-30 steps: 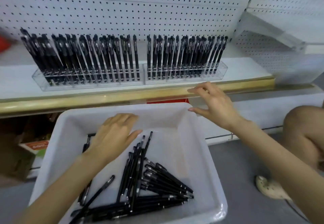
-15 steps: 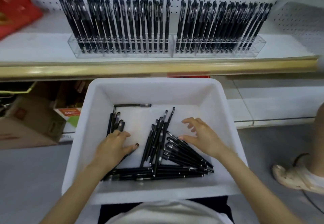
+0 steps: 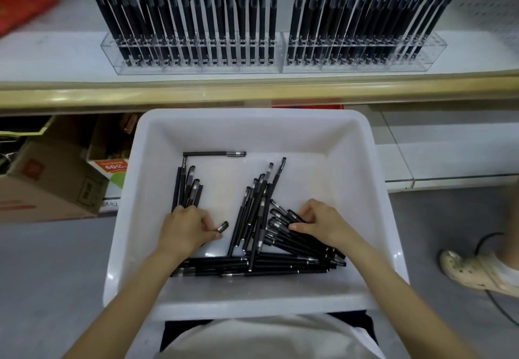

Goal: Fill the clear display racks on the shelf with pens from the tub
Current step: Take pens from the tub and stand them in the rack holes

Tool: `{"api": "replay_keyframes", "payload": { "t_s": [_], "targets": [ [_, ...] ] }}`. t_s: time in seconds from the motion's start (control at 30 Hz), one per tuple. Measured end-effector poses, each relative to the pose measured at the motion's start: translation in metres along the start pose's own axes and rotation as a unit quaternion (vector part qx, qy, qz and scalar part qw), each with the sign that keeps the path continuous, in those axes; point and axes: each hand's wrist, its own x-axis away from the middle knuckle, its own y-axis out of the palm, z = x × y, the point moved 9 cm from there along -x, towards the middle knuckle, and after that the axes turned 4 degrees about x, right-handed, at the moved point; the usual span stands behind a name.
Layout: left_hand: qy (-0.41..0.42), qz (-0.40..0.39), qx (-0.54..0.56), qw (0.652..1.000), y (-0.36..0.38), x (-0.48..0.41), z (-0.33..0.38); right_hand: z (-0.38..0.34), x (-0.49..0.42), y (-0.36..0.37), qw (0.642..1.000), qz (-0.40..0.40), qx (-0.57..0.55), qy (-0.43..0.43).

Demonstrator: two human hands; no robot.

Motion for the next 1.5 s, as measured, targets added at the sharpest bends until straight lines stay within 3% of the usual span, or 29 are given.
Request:
{"api": "replay_keyframes", "payload": {
  "t_s": [0.23, 0.43, 0.6, 0.67, 0.8, 0.93, 1.13, 1.5],
  "targets": [
    [0.005, -0.013, 0.034, 0.999, 0.001, 0.004, 0.001, 0.004, -0.002, 0.004, 1.0, -0.001, -0.017, 0.023],
    [-0.006, -0.015, 0.205, 0.979, -0.004, 0.005, -0.005, 0.006, -0.005, 0.005, 1.0, 0.015, -0.016, 0.022],
    [-0.065, -0.054, 0.413, 0.907, -0.016, 0.009, 0.007, 0.001, -0.005, -0.003, 1.0, 0.014, -0.008, 0.016],
    [-0.071, -0.063, 0.448, 0.889, -0.021, 0.011, 0.016, -0.003, -0.004, -0.013, 0.999, 0.027, -0.036, 0.015],
    [-0.051, -0.079, 0.507, 0.856, -0.035, 0.009, 0.044, -0.01, 0.004, -0.038, 0.966, 0.07, -0.246, 0.026],
    [-0.008, -0.101, 0.521, 0.847, -0.051, 0.002, 0.083, -0.029, 0.013, -0.06, 0.918, 0.055, -0.392, -0.017],
    [0.063, -0.103, 0.498, 0.858, -0.078, -0.018, 0.144, -0.052, 0.022, -0.113, 0.885, 0.069, -0.443, -0.123],
    [0.146, -0.065, 0.499, 0.851, -0.123, -0.041, 0.236, -0.062, 0.029, -0.211, 0.894, 0.11, -0.381, -0.21]
  ]
}}
